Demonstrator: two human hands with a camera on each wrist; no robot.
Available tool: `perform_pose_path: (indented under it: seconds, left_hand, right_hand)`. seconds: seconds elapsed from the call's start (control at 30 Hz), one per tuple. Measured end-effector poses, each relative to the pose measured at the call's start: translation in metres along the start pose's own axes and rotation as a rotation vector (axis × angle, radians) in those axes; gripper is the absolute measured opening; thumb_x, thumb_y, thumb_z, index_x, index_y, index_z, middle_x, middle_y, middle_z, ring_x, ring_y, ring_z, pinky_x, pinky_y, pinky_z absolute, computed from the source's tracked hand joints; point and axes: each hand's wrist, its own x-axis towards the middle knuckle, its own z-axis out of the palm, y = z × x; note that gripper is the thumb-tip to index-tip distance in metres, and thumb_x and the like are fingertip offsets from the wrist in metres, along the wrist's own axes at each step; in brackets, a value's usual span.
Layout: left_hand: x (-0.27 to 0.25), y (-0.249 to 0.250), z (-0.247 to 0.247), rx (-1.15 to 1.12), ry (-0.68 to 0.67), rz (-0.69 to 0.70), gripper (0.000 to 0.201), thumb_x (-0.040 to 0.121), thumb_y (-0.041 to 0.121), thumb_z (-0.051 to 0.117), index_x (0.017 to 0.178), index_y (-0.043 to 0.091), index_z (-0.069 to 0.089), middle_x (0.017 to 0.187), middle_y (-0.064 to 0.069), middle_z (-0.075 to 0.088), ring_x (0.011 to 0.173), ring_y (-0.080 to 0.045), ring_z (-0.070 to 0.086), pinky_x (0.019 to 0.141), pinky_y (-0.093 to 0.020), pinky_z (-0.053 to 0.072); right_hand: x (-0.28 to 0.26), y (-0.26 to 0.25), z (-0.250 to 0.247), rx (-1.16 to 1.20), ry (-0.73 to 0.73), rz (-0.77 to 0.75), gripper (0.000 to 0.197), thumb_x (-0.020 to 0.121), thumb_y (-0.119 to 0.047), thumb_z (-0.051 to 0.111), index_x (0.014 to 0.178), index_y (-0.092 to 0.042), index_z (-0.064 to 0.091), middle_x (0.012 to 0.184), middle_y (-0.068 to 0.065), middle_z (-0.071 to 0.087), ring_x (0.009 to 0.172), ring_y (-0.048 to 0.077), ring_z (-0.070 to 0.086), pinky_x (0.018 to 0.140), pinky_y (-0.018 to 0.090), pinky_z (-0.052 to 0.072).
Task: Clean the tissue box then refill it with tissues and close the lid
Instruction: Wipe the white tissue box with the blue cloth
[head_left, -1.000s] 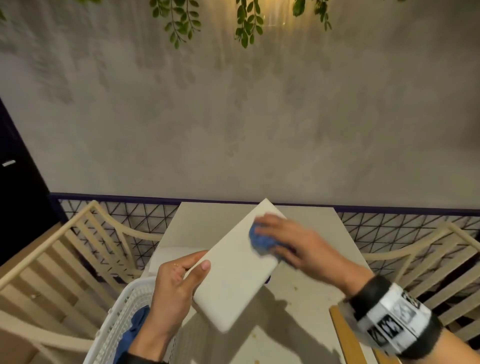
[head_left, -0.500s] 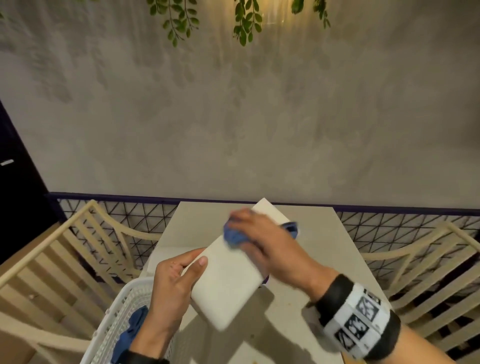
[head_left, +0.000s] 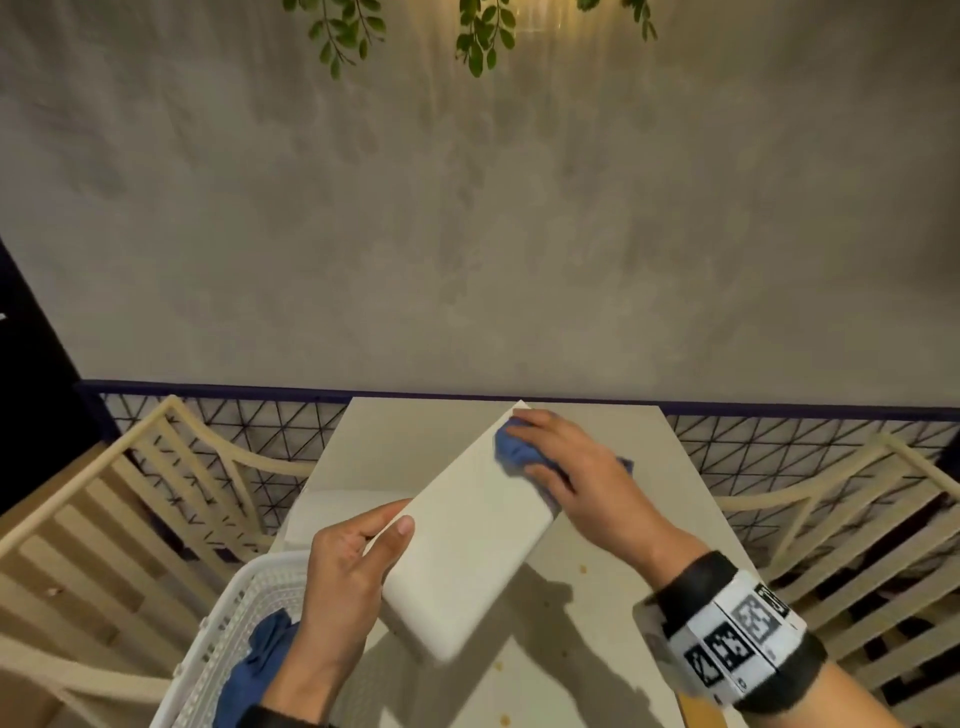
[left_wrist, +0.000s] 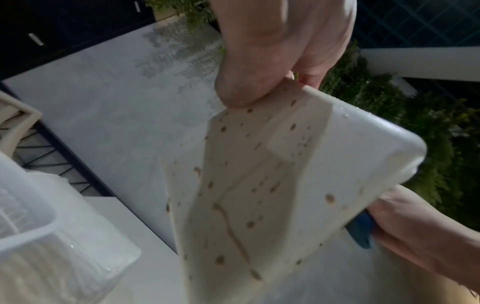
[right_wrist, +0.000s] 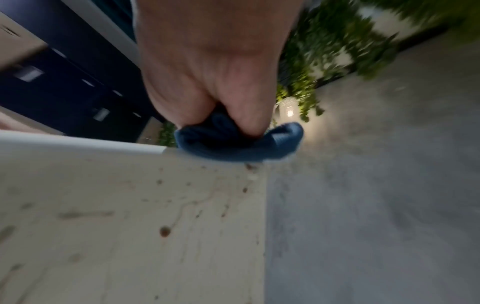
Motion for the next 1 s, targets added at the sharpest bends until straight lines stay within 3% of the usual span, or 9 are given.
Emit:
perform_pose_path:
  seconds: [0.07, 0.2, 0.37, 0.47, 0.6, 0.73, 0.83, 0.93, 1.0]
  left_hand:
    - [0.003, 0.0, 0.002, 0.008, 0.0, -0.009, 0.025, 0.074, 0.011, 0.064, 0.077, 0.028, 0.082, 0.08, -0.001, 0.079, 0.073, -0.012, 0.073, 0.065, -0.019, 0.057]
    - [0.005, 0.003, 0.002, -0.021, -0.053, -0.023, 0.039, 0.082, -0.004, 0.055, 0.074, 0.023, 0.082, 0.077, -0.005, 0.079, 0.067, -0.012, 0.071, 0.061, -0.019, 0.058]
    - [-0.001, 0.01, -0.004, -0.008, -0.055, 0.009, 0.042, 0.081, -0.002, 0.055, 0.071, 0.028, 0.082, 0.077, -0.001, 0.079, 0.069, -0.009, 0.072, 0.059, -0.016, 0.057]
    - [-0.003, 0.014, -0.009, -0.016, -0.032, 0.057, 0.036, 0.077, 0.003, 0.057, 0.072, 0.029, 0.081, 0.08, 0.0, 0.08, 0.072, -0.009, 0.073, 0.063, -0.016, 0.058]
    - [-0.006, 0.018, -0.018, -0.037, 0.014, 0.081, 0.034, 0.072, 0.002, 0.058, 0.067, 0.027, 0.081, 0.075, -0.001, 0.079, 0.066, -0.007, 0.072, 0.059, -0.014, 0.057]
    - [-0.008, 0.011, -0.028, 0.053, 0.038, 0.003, 0.049, 0.08, -0.017, 0.057, 0.057, 0.02, 0.08, 0.064, -0.002, 0.077, 0.056, -0.004, 0.069, 0.051, -0.012, 0.054]
    - [-0.009, 0.007, -0.033, 0.074, -0.044, -0.051, 0.015, 0.071, 0.013, 0.082, 0.059, 0.02, 0.08, 0.063, -0.001, 0.076, 0.056, -0.003, 0.068, 0.05, -0.012, 0.052]
    - [-0.001, -0.001, -0.048, 0.218, -0.328, -0.241, 0.066, 0.028, 0.051, 0.093, 0.076, 0.009, 0.079, 0.081, -0.013, 0.077, 0.07, -0.014, 0.071, 0.06, -0.018, 0.055]
    - [0.007, 0.004, -0.041, 0.4, -0.507, -0.329, 0.064, 0.047, 0.042, 0.09, 0.097, 0.007, 0.072, 0.104, -0.018, 0.074, 0.093, -0.024, 0.072, 0.079, -0.028, 0.055]
  right_hand:
    - [-0.007, -0.009, 0.007, 0.021, 0.058, -0.021, 0.043, 0.094, -0.037, 0.039, 0.12, -0.009, 0.059, 0.129, -0.002, 0.052, 0.125, 0.018, 0.045, 0.106, 0.033, 0.03]
    - [-0.033, -0.042, 0.028, 0.048, -0.247, -0.378, 0.037, 0.098, -0.03, 0.036, 0.121, -0.009, 0.057, 0.134, 0.011, 0.053, 0.128, 0.021, 0.04, 0.111, 0.022, 0.024]
    - [0.005, 0.01, -0.013, -0.026, -0.076, -0.066, 0.039, 0.096, -0.036, 0.042, 0.13, -0.018, 0.051, 0.14, -0.009, 0.04, 0.125, -0.004, 0.033, 0.107, 0.018, 0.03]
    - [0.033, 0.014, -0.033, -0.004, -0.211, -0.014, 0.04, 0.091, -0.025, 0.049, 0.131, -0.021, 0.049, 0.14, -0.005, 0.042, 0.12, -0.001, 0.039, 0.099, 0.005, 0.028]
    - [0.054, 0.001, -0.054, 0.199, -0.385, 0.054, 0.031, 0.087, -0.039, 0.049, 0.118, -0.037, 0.045, 0.117, -0.014, 0.052, 0.1, 0.0, 0.053, 0.084, 0.015, 0.043]
    - [0.039, -0.006, -0.053, 0.282, -0.479, -0.033, 0.031, 0.084, -0.019, 0.058, 0.114, -0.021, 0.051, 0.109, -0.011, 0.053, 0.097, 0.001, 0.054, 0.084, 0.013, 0.044]
    - [0.026, -0.01, -0.05, 0.284, -0.493, -0.077, 0.029, 0.083, -0.024, 0.058, 0.112, -0.023, 0.054, 0.108, -0.006, 0.053, 0.099, 0.008, 0.053, 0.088, 0.021, 0.045]
    - [0.022, -0.013, -0.047, 0.153, -0.493, -0.145, 0.027, 0.086, -0.018, 0.059, 0.109, -0.029, 0.055, 0.103, -0.004, 0.05, 0.095, 0.003, 0.049, 0.086, 0.018, 0.04]
    - [0.023, -0.019, -0.046, 0.057, -0.508, -0.19, 0.026, 0.088, -0.016, 0.06, 0.111, -0.027, 0.056, 0.102, -0.002, 0.048, 0.092, -0.002, 0.044, 0.083, 0.01, 0.035]
